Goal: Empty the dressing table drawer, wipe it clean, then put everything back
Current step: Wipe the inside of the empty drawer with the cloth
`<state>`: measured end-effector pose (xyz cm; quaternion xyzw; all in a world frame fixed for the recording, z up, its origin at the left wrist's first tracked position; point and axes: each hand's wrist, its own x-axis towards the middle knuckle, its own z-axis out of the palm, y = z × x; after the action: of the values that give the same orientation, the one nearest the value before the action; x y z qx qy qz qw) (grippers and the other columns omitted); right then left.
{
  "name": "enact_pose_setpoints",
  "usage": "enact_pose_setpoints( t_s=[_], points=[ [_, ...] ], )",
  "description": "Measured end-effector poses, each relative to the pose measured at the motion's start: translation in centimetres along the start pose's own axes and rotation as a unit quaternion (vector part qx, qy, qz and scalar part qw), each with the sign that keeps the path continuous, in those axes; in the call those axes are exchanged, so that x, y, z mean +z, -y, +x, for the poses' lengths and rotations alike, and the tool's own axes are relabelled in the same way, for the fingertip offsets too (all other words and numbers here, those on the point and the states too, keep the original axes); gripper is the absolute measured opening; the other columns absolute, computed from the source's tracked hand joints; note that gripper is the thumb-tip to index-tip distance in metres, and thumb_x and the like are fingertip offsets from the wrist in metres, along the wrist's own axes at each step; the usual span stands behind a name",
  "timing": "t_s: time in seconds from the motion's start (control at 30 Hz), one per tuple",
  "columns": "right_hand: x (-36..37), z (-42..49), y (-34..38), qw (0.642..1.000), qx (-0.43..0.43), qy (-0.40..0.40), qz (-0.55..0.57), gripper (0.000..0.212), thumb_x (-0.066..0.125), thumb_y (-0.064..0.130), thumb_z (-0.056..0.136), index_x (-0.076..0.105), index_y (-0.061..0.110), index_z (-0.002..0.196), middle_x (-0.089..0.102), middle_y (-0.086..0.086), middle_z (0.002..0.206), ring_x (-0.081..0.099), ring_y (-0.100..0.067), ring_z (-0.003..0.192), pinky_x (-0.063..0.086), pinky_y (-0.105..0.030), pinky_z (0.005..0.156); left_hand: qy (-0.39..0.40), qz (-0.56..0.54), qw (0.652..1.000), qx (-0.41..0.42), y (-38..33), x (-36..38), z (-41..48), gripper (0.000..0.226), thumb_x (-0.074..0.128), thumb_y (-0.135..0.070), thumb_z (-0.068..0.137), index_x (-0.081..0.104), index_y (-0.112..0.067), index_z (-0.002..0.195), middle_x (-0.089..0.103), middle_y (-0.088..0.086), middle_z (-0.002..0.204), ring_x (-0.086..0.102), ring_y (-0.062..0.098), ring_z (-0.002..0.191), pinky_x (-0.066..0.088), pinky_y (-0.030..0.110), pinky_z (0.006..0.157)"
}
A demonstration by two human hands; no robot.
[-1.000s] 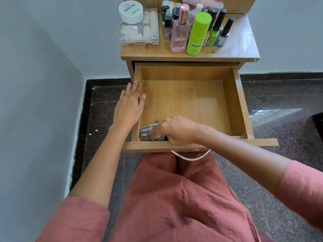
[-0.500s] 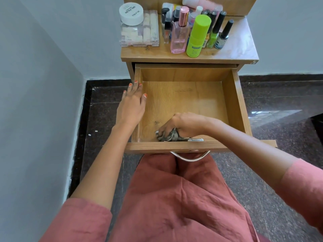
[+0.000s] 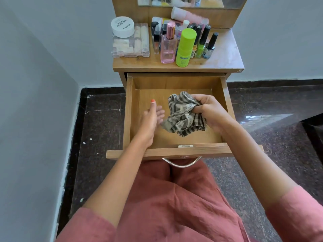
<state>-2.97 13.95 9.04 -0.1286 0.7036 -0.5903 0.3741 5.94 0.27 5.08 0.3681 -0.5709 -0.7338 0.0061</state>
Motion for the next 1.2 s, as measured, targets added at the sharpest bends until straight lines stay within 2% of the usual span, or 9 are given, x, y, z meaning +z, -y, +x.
enact_pose_setpoints(
  t_s=[0.13, 0.23, 0.43, 0.6, 0.77, 0.83, 0.97, 1.1, 1.2],
  points=[
    [0.4, 0.0, 0.9, 0.997, -0.042, -0.068, -0.006, 0.036, 0.048, -0.013, 0.082, 0.065, 0.012, 0.101, 0.069, -0.004, 0.089, 0.069, -0.012, 0.078, 0.057, -0.021, 0.067, 0.079, 0.116, 0.989, 0.034, -0.3, 1.2, -1.3, 0.057, 0.021, -0.049, 0.095, 0.050, -0.012, 0.127, 0.060, -0.002, 0.114, 0.052, 0.011, 0.109, 0.034, 0.026, 0.099],
    [0.2, 0.0, 1.6, 0.994, -0.047, -0.100, -0.010, 0.035, 0.047, -0.011, 0.083, 0.064, 0.011, 0.104, 0.069, -0.005, 0.091, 0.068, -0.013, 0.081, 0.057, -0.022, 0.067, 0.113, 0.249, 0.956, 0.109, -0.4, 1.1, -1.2, 0.046, 0.045, -0.041, 0.092, 0.049, -0.013, 0.128, 0.058, -0.007, 0.112, 0.052, 0.009, 0.108, 0.036, 0.024, 0.094],
    [0.2, 0.0, 1.8, 0.989, -0.061, -0.132, -0.023, 0.027, 0.053, -0.004, 0.083, 0.066, 0.011, 0.101, 0.070, 0.000, 0.086, 0.068, -0.005, 0.076, 0.055, -0.018, 0.066, 0.043, 0.358, 0.906, 0.223, -0.3, 1.5, -0.2, 0.017, 0.061, -0.022, 0.086, 0.063, -0.008, 0.096, 0.067, 0.009, 0.084, 0.061, 0.023, 0.074, 0.038, 0.018, 0.055],
    [1.1, 0.0, 1.3, 0.956, -0.100, -0.174, -0.215, 0.037, 0.052, -0.002, 0.079, 0.064, 0.012, 0.111, 0.066, 0.003, 0.093, 0.064, -0.012, 0.090, 0.055, -0.033, 0.082, -0.024, 0.287, 0.919, 0.269, -1.0, 1.8, -0.3, 0.026, 0.048, -0.026, 0.094, 0.066, -0.009, 0.088, 0.057, -0.006, 0.076, 0.052, 0.002, 0.068, 0.039, 0.005, 0.056],
    [4.1, -0.6, 0.9, 0.904, -0.103, -0.230, -0.344, 0.040, 0.047, 0.004, 0.081, 0.058, 0.017, 0.117, 0.066, -0.002, 0.110, 0.061, -0.022, 0.101, 0.052, -0.038, 0.082, 0.020, 0.056, 0.989, 0.133, -1.1, 2.7, -0.5, 0.026, 0.044, -0.029, 0.096, 0.061, -0.018, 0.080, 0.065, 0.008, 0.082, 0.064, 0.023, 0.079, 0.057, 0.036, 0.067],
    [5.5, -0.6, 0.3, 0.896, -0.102, -0.217, -0.373, 0.050, 0.045, 0.003, 0.085, 0.044, 0.014, 0.134, 0.049, -0.004, 0.138, 0.045, -0.020, 0.127, 0.041, -0.035, 0.098, 0.042, -0.008, 0.994, 0.104, -1.4, 3.1, -1.0, 0.028, 0.039, -0.030, 0.098, 0.063, -0.021, 0.088, 0.067, 0.000, 0.087, 0.064, 0.013, 0.082, 0.055, 0.022, 0.063],
    [7.6, -0.3, -0.8, 0.912, -0.132, -0.156, -0.355, 0.063, 0.042, -0.005, 0.089, 0.017, 0.006, 0.145, 0.013, -0.007, 0.155, 0.005, -0.016, 0.144, 0.007, -0.028, 0.119, 0.076, -0.087, 0.987, 0.111, -2.0, 2.9, -1.5, 0.027, 0.040, -0.037, 0.096, 0.066, -0.029, 0.098, 0.069, -0.005, 0.105, 0.064, 0.010, 0.104, 0.048, 0.026, 0.093],
    [6.6, -1.2, 0.2, 0.967, -0.150, -0.165, -0.126, 0.057, 0.047, -0.009, 0.080, 0.040, 0.004, 0.135, 0.045, -0.010, 0.141, 0.040, -0.014, 0.131, 0.033, -0.028, 0.111, 0.030, -0.079, 0.992, 0.091, -2.3, 2.1, -1.1, 0.020, 0.048, -0.030, 0.094, 0.066, -0.020, 0.094, 0.070, -0.002, 0.091, 0.066, 0.014, 0.088, 0.052, 0.030, 0.078],
    [4.4, -1.5, 0.4, 0.944, -0.177, -0.275, -0.035, 0.036, 0.048, 0.000, 0.085, 0.057, 0.007, 0.119, 0.062, -0.005, 0.117, 0.058, -0.004, 0.103, 0.049, -0.019, 0.091, 0.022, -0.056, 0.995, 0.081, -2.7, 1.8, -1.1, 0.022, 0.044, -0.032, 0.095, 0.062, -0.021, 0.088, 0.067, -0.001, 0.087, 0.062, 0.015, 0.085, 0.050, 0.039, 0.085]
  ],
)
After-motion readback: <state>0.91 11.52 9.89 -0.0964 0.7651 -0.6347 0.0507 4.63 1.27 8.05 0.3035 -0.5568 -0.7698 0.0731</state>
